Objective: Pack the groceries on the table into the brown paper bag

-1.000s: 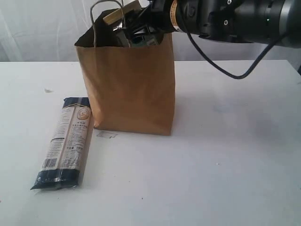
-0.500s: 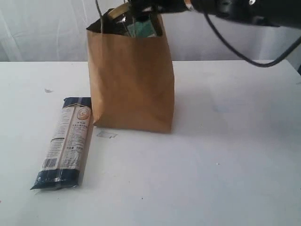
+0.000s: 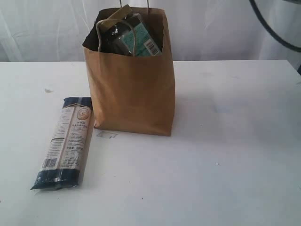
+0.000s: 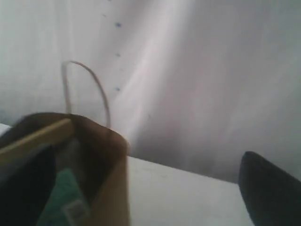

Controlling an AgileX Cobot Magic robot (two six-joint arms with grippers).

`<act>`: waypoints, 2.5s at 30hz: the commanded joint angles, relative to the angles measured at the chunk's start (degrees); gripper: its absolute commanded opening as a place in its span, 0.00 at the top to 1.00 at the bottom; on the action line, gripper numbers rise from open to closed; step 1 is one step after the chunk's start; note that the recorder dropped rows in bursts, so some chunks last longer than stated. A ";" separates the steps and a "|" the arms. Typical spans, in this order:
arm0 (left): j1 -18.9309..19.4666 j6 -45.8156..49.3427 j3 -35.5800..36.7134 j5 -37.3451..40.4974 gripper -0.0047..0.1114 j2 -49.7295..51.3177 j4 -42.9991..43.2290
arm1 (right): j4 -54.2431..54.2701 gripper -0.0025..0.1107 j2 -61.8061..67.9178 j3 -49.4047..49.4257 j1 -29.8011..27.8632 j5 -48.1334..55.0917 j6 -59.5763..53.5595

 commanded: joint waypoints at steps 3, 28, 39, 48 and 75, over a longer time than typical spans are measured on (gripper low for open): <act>0.05 -0.29 0.16 0.03 0.96 -0.28 -0.40 | 0.98 0.48 -2.66 0.48 -0.70 31.86 -24.34; 0.05 -0.29 0.16 0.03 0.96 -0.28 -0.40 | 67.02 0.98 -35.75 51.03 -31.02 -16.82 -65.48; 0.05 -0.29 0.16 0.03 0.96 -0.28 -0.40 | 67.13 0.98 -76.34 54.21 -31.02 -13.55 -65.28; 0.05 -0.29 0.16 0.04 0.96 -0.28 -0.40 | 64.25 0.98 -84.38 55.59 -31.02 -20.13 -70.24; 0.05 -0.29 0.16 0.04 0.96 -0.28 -0.40 | 51.50 0.98 -84.38 78.84 -31.02 -7.39 -55.63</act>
